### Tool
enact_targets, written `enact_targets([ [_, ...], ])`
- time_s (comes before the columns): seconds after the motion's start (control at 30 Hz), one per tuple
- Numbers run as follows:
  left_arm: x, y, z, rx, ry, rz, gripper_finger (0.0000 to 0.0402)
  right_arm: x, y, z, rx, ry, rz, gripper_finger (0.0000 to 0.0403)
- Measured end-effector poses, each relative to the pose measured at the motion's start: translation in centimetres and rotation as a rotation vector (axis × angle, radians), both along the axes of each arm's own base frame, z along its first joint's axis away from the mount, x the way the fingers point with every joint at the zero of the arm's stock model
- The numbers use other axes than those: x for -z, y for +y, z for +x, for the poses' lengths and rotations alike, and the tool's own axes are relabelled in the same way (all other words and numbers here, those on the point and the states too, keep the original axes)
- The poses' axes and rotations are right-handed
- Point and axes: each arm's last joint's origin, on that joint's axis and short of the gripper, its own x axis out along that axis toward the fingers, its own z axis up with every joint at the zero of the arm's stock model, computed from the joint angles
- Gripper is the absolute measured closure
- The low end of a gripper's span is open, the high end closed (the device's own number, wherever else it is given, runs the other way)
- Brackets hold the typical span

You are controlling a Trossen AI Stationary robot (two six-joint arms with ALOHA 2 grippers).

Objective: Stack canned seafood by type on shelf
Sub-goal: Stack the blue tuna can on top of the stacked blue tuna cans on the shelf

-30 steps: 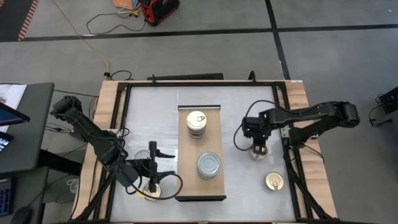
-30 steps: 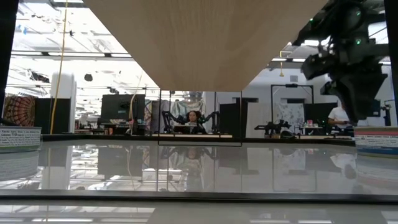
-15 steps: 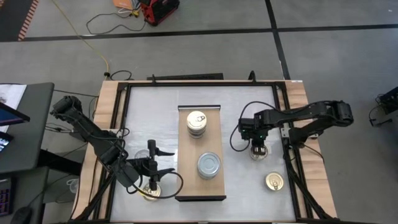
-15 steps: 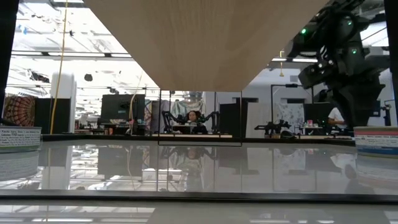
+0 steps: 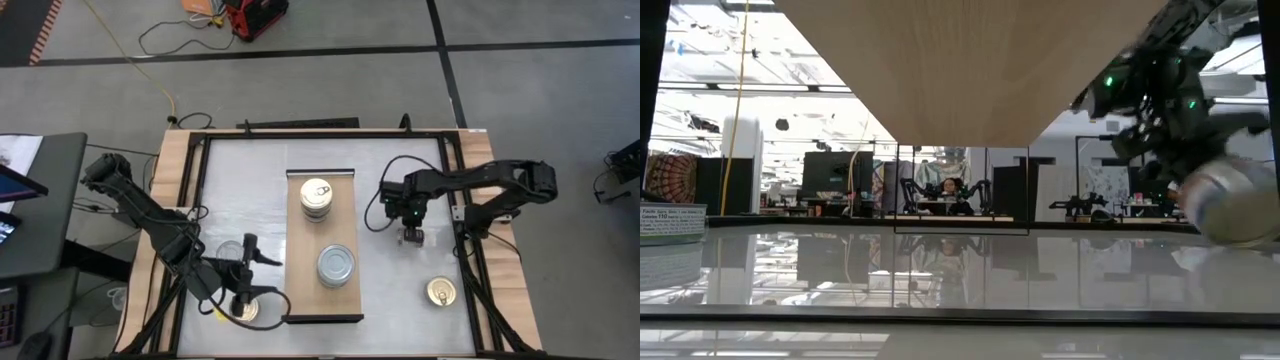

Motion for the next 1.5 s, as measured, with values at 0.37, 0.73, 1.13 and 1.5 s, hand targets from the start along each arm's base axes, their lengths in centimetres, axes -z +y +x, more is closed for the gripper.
enact_targets([
  [0.37, -1.1, 0.7, -0.6, -0.024, -0.043, 0.009, 0.0145, -0.7, -4.3, -1.1, 0.169, 0.043, -0.113, 0.0367],
  [0.73, -2.5, 2.2, -2.1, -0.097, -0.071, -0.089, 0.0145, -8.6, -2.3, -2.2, 0.228, -0.006, -0.163, 0.0321],
  [1.13, -2.4, 2.5, -2.1, -0.167, -0.088, -0.044, 0.0145, -10.9, 5.6, -2.4, 0.096, -0.178, -0.033, 0.0128],
  [1.5, -2.2, 2.5, -2.2, -0.182, -0.072, -0.057, 0.0145, -8.1, 9.6, -1.9, 0.016, -0.249, -0.424, 0.0092],
])
